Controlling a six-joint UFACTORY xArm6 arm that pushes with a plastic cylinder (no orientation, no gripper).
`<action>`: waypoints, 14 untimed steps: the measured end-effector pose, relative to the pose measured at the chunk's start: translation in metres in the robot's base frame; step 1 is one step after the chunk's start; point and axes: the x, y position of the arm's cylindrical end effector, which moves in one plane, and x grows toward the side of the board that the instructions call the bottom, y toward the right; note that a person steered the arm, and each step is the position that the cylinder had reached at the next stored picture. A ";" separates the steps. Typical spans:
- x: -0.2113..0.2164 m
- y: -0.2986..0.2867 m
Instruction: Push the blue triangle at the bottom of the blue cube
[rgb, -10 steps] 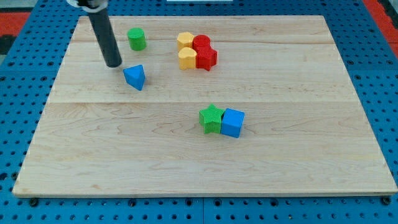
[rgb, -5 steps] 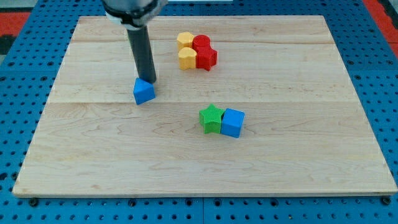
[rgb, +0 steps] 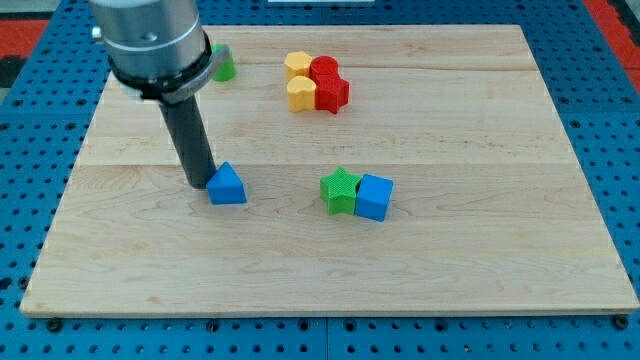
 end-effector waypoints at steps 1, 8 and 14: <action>-0.035 0.000; 0.067 0.079; 0.115 0.108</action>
